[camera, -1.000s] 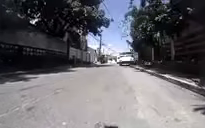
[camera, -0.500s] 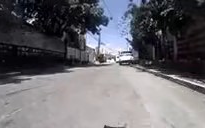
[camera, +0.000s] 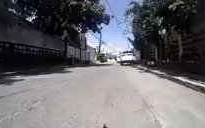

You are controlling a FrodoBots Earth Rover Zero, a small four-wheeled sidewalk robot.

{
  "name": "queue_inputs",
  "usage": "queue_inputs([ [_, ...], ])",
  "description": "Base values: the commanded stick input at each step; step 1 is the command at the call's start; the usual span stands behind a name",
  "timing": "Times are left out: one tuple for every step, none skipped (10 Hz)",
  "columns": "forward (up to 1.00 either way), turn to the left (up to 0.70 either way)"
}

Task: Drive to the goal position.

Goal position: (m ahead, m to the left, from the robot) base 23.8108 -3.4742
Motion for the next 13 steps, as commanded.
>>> queue_inputs([
  [0.7, 0.0],
  [0.78, 0.0],
  [0.85, 0.0],
  [0.85, 0.0],
  [0.85, 0.0],
  [0.95, -0.28],
  [1.0, -0.4],
  [1.0, -0.4],
  [1.0, -0.4],
  [1.0, -0.4],
  [1.0, -0.4],
  [1.0, -0.4],
  [1.0, -0.4],
])
